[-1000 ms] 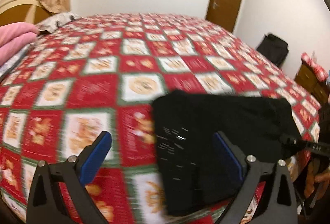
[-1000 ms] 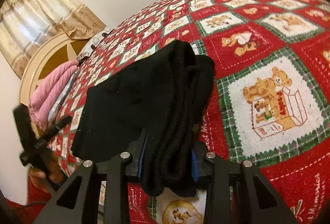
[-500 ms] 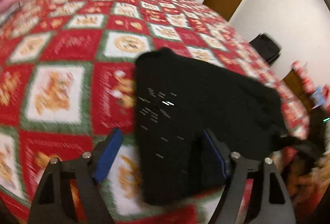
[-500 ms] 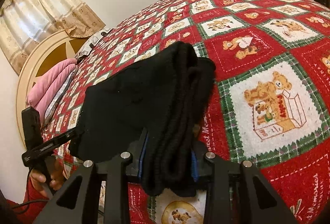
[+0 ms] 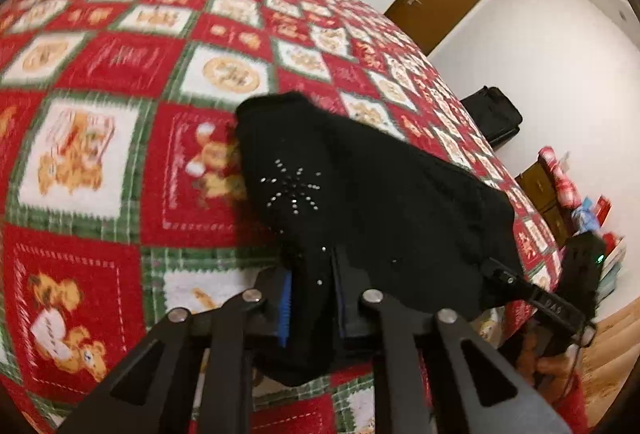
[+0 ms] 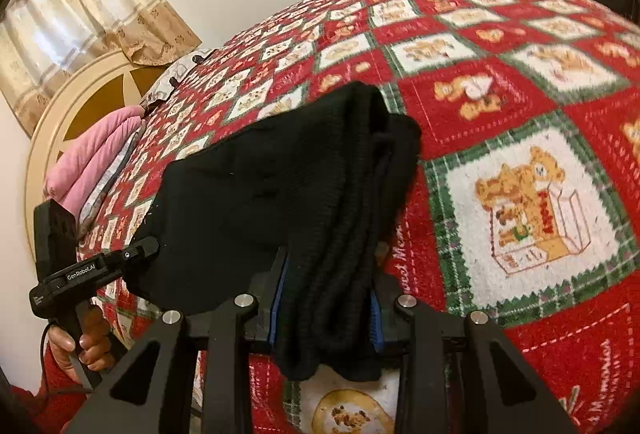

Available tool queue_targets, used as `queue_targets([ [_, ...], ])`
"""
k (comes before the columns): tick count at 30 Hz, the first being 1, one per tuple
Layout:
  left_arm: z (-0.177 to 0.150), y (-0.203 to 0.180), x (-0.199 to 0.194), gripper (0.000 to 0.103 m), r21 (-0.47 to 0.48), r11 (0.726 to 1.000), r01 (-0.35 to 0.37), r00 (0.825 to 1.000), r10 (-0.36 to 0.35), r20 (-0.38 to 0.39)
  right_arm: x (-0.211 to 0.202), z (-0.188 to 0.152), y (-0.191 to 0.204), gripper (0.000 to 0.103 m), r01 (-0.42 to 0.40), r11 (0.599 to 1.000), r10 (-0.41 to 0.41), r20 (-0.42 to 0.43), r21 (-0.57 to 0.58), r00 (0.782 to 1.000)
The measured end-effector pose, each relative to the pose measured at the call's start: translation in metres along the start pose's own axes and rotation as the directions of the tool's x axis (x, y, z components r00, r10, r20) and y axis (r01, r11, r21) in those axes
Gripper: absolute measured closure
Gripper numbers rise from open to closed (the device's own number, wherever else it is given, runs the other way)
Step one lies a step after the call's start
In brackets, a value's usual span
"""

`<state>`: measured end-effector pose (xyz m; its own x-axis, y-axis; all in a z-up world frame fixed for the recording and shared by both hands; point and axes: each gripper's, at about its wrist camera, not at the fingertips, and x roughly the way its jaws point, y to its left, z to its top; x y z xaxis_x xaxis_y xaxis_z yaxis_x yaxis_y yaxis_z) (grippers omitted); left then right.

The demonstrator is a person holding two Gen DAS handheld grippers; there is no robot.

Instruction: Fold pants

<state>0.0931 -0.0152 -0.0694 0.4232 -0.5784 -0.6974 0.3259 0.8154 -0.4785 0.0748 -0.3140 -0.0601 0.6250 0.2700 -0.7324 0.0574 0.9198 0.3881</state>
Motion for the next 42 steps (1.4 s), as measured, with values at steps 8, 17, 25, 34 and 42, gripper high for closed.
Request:
queue_targets([
  [8, 0.041, 0.000, -0.044, 0.090, 0.045, 0.998, -0.038, 0.986, 0.031, 0.164, -0.024, 0.039, 0.062, 0.071, -0.090, 0.986, 0.100, 0.067, -0.144, 0.993],
  [17, 0.104, 0.057, -0.114, 0.090, 0.005, 0.971, -0.238, 0.904, 0.220, 0.367, 0.040, 0.109, 0.182, 0.071, -0.256, 0.897, 0.291, 0.047, -0.359, 0.955],
  [25, 0.130, 0.132, -0.125, 0.090, -0.052, 0.864, -0.501, 0.781, 0.477, 0.404, 0.156, 0.143, 0.270, 0.071, -0.345, 0.817, 0.379, -0.020, -0.463, 0.925],
  [34, 0.087, 0.218, -0.067, 0.061, -0.174, 0.797, -0.578, 0.762, 0.604, 0.236, 0.277, 0.138, 0.227, 0.057, -0.320, 0.902, 0.278, -0.177, -0.290, 0.944],
  [42, 0.085, 0.223, -0.078, 0.030, -0.218, 0.752, -0.622, 0.719, 0.659, 0.222, 0.265, 0.140, 0.226, 0.053, -0.328, 0.921, 0.295, -0.174, -0.209, 0.939],
])
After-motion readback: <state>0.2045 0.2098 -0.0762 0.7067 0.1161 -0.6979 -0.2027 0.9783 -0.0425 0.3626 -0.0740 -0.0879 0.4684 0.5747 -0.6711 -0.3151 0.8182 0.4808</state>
